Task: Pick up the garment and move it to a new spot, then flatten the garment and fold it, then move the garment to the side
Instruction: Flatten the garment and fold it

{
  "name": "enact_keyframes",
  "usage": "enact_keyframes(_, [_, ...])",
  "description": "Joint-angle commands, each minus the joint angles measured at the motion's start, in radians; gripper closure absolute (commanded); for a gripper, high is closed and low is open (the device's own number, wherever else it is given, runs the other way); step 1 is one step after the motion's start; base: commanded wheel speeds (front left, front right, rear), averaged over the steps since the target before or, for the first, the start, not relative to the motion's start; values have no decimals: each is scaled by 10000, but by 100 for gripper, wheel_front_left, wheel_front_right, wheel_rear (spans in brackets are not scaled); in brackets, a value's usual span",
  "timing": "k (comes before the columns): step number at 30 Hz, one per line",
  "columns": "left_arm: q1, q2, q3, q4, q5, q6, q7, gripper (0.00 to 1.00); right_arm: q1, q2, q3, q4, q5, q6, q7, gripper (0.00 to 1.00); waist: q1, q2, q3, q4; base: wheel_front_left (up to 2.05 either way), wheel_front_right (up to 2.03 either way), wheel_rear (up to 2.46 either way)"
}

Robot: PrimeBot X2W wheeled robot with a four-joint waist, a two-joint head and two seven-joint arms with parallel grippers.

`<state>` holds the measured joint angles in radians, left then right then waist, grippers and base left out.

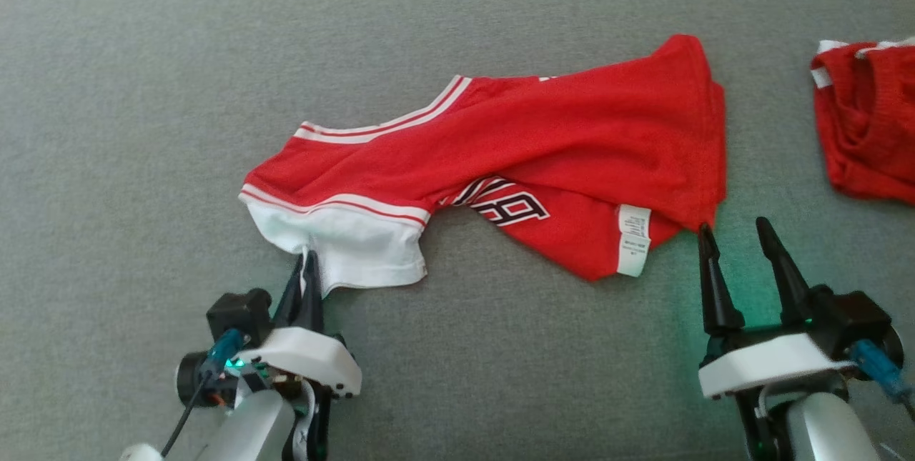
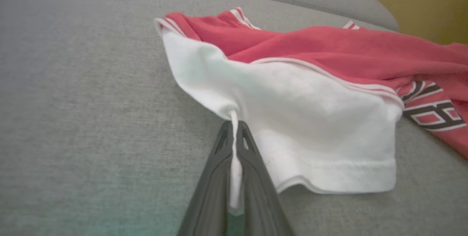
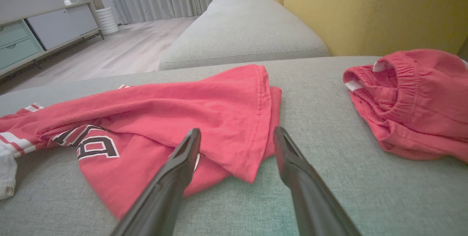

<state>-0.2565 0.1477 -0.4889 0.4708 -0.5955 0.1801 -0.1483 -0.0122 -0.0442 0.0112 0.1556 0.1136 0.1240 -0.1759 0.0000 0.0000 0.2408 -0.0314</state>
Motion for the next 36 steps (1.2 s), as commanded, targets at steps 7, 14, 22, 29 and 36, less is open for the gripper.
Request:
enact_keyframes(7, [-39,433,478,-1317,238,276,-456,100,-801,-60,-39,443,717,67,110,0,0,0,63,299,0,0,0])
enact_keyframes(14, [191,621,431,-2086,286,471,-282,100,-1462,-60,-164,1912,1465,67,342,0,0,0,169,576,0,0,0])
enact_keyframes(22, [400,720,411,-2359,247,612,-176,100,-1543,-60,495,2667,2738,67,263,0,0,0,136,620,0,0,0])
enact_keyframes(29, [475,806,395,-2518,237,705,-110,100,-1947,-60,853,2779,3184,67,-14,0,0,0,142,557,0,0,0])
enact_keyframes(36, [487,863,356,-2640,229,752,-59,100,-2316,-60,765,2848,3157,67,-94,0,0,0,181,545,0,0,0])
